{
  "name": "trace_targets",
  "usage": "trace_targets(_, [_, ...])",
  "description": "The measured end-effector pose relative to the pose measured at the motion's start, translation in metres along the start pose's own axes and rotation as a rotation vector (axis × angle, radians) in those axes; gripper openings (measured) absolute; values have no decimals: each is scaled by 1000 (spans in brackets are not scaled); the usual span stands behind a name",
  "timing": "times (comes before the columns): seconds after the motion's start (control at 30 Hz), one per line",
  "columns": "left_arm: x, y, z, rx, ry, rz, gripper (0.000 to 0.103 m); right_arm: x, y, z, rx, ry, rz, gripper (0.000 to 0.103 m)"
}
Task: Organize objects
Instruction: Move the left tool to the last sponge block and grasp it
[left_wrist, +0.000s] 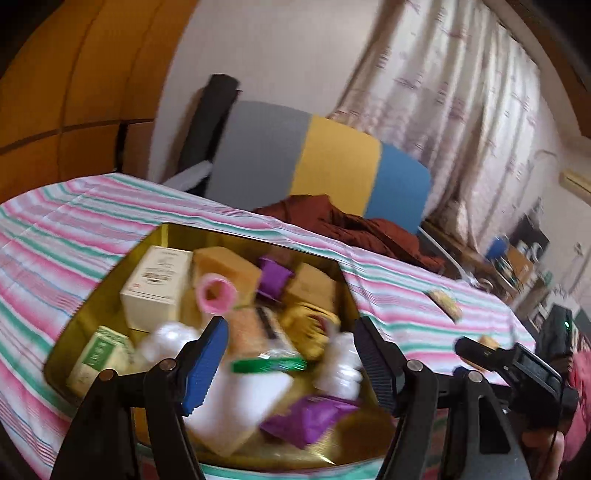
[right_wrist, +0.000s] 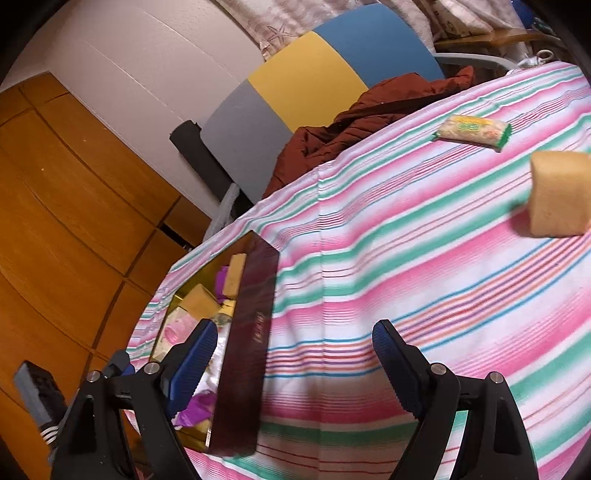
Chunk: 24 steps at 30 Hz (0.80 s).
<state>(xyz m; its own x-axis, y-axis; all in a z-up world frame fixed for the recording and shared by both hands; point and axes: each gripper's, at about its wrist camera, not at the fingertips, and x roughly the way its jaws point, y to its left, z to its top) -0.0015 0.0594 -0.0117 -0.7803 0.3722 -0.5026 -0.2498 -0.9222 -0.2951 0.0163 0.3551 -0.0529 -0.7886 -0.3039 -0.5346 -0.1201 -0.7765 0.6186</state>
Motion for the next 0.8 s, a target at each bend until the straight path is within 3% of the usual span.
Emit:
trace_targets(0.23, [10,-45,-13,109,72,-96,72,-15,-16,0,-56,-22,-81,87])
trace_targets(0.47, [17,-82,-29,180,139,-178,72,-43,-54,11,-67,-70,-226,87])
trace_targets(0.67, [21,-103,-40,203,181,-212,72,-75,-99,32,-20,-167,-369,87])
trace_targets(0.8, [22,-114,-46,222,195,-226,72,-71,-129,54,41,-192,-453,87])
